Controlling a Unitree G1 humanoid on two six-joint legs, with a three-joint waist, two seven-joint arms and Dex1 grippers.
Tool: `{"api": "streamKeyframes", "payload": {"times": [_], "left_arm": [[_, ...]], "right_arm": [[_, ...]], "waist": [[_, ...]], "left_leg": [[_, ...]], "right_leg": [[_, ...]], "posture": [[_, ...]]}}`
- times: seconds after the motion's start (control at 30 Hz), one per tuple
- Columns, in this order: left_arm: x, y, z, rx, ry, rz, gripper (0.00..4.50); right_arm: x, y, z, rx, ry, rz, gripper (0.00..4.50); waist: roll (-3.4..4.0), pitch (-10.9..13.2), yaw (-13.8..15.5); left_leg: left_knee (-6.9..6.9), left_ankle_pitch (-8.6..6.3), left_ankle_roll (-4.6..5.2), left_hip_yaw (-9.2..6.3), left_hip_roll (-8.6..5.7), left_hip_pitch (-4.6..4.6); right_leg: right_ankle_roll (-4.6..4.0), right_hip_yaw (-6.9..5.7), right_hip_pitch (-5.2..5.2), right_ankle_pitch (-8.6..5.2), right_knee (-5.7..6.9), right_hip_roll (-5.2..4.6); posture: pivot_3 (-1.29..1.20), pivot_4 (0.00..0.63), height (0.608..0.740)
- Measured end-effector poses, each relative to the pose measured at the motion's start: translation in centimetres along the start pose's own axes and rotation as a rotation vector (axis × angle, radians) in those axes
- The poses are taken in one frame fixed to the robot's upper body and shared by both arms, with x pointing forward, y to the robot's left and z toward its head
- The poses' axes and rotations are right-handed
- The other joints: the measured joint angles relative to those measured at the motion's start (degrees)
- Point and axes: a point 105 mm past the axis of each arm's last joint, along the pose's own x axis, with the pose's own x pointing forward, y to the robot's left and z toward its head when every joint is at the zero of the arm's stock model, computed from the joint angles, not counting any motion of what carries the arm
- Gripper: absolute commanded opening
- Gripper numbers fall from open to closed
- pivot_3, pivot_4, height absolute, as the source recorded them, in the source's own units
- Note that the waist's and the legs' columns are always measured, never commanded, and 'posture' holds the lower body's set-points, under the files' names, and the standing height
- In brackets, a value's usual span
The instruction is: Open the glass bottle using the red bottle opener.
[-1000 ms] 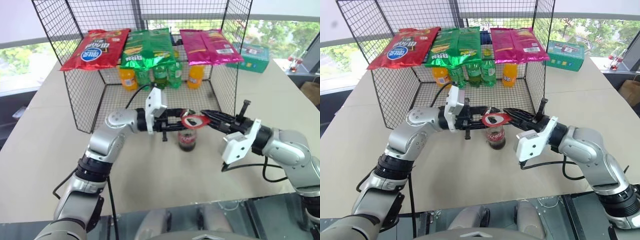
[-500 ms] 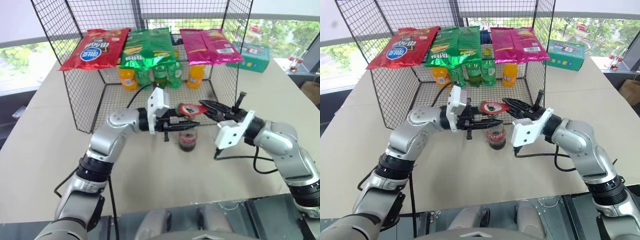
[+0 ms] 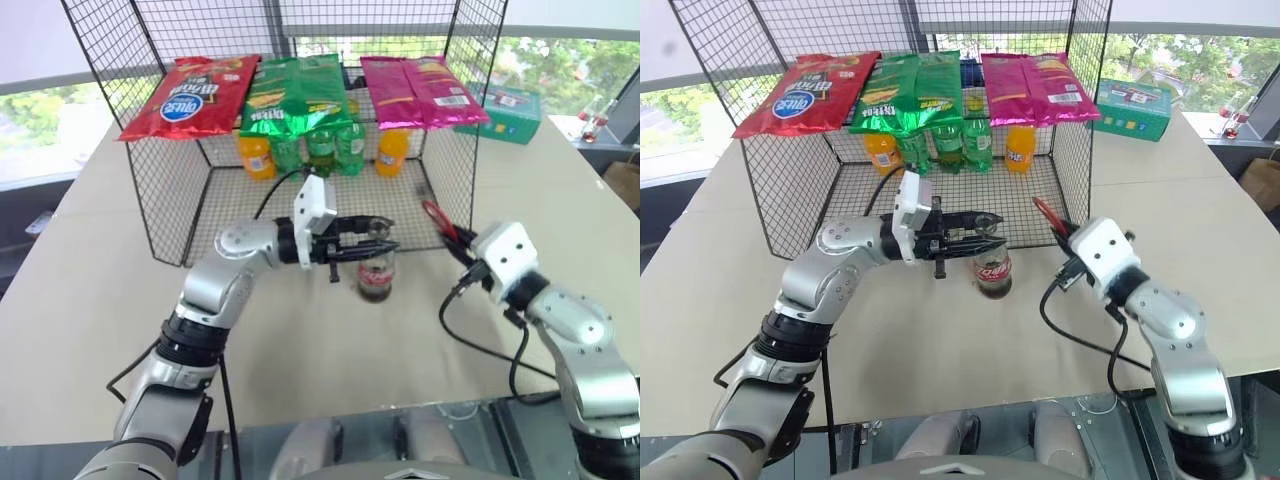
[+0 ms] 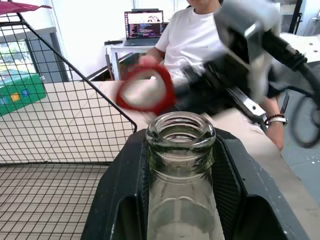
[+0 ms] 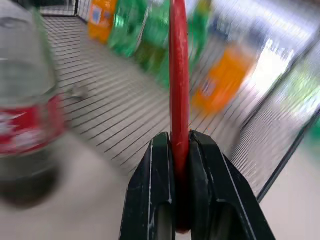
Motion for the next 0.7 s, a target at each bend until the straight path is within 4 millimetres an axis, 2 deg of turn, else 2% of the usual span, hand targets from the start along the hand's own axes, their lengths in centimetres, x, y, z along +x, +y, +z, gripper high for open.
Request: {"api": "streamKeyframes", "payload": {"times": [0.17, 0.3, 0.47, 0.5, 0.7], "left_arm": [[-0.1, -0.1, -0.1, 0.009, -0.008, 0.003, 1.13], [-0.1, -0.2, -0.1, 0.017, -0.012, 0.004, 1.13], [-0.1, -0.4, -0.1, 0.024, -0.017, 0.000, 1.13], [-0.1, -0.4, -0.1, 0.024, -0.017, 0.000, 1.13], [-0.2, -0.4, 0.0, 0.025, -0.015, 0.002, 1.13]], "right_arm": [[-1.0, 3.2, -4.7, 0.306, 0.280, 0.109, 0.00], [-0.2, 3.6, -5.3, 0.413, 0.338, 0.142, 1.65], [0.4, 2.0, -5.7, 0.430, 0.376, 0.104, 4.17], [0.6, 1.8, -5.5, 0.424, 0.370, 0.094, 4.49], [-0.2, -0.3, -5.2, 0.283, 0.383, 0.040, 4.49]], "waist": [[0.02, 0.0, -0.1], [0.03, 0.0, -0.2], [0.03, 0.0, -0.1], [0.03, 0.0, -0.1], [0.02, 0.1, -0.1]], "left_leg": [[0.00, -0.06, 0.12, -0.02, 0.00, 0.01], [0.00, -0.07, 0.12, -0.04, -0.01, 0.02], [-0.02, 0.03, -0.06, -0.07, -0.04, 0.00], [-0.04, 0.04, -0.06, -0.07, -0.04, 0.00], [-0.05, 0.03, -0.05, -0.08, -0.04, -0.01]], "right_leg": [[0.01, -0.06, -0.02, 0.00, -0.01, -0.01], [0.02, -0.10, -0.02, 0.00, -0.01, -0.01], [0.02, -0.15, -0.01, 0.00, -0.05, -0.04], [0.02, -0.14, -0.01, -0.01, -0.05, -0.04], [0.04, -0.17, -0.01, -0.01, -0.07, -0.05]], "posture": [[0.00, 0.150, 0.740], [0.00, 0.150, 0.740], [0.00, 0.150, 0.740], [0.00, 0.150, 0.740], [0.00, 0.150, 0.740]]}}
